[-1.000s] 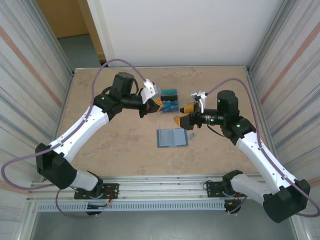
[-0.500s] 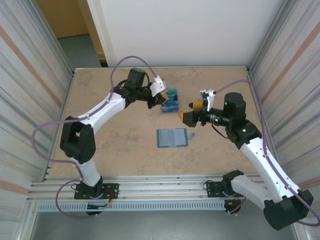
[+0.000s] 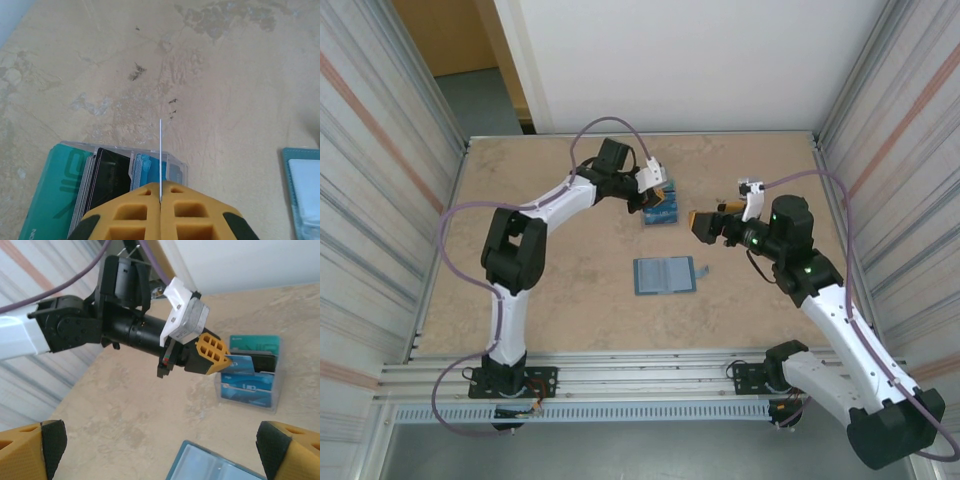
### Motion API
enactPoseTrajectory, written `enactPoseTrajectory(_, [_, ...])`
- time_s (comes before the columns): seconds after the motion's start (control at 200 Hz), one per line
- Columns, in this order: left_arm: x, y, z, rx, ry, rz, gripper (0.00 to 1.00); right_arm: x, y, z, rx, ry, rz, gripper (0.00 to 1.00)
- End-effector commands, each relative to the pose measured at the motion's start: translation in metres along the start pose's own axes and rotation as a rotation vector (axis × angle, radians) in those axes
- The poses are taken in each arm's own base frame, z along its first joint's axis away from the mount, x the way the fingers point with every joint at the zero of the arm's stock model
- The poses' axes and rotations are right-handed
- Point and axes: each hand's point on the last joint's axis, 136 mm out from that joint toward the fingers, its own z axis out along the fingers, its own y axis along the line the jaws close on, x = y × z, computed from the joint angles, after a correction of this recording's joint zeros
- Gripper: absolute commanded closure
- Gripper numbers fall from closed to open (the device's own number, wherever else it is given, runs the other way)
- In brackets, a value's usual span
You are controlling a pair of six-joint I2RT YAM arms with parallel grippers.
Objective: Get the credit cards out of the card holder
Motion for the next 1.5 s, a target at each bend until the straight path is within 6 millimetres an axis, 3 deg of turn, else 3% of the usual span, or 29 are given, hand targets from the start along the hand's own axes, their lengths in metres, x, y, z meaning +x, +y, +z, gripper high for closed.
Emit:
enactPoseTrajectory(0.0, [-0.003, 0.013, 0.007, -0.021, -0.019, 0.058, 1.00, -0.008, -0.013, -0.004, 0.075, -0.046, 0.031, 0.01])
enactPoseTrajectory(0.416, [0.014, 0.020, 0.024, 0.008, -0.019, 0.032, 1.00, 0.001, -0.031, -0.004, 0.169, -0.009, 0.042, 0.01])
enactPoseTrajectory(1.007, [0.031, 0.008, 0.034, 0.067, -0.002, -0.018, 1.00, 0.004, -0.038, -0.006, 0.212, 0.003, 0.055, 0.01])
enactPoseTrajectory(1.163, [0.028, 0.010, 0.032, 0.056, -0.004, -0.022, 0.78, 0.008, -0.047, -0.001, 0.249, 0.026, 0.081, 0.01])
enactPoseTrajectory(1.493, [0.003, 0.011, 0.010, 0.015, -0.037, 0.003, 0.75, 0.021, -0.058, 0.011, 0.290, 0.103, 0.115, 0.01])
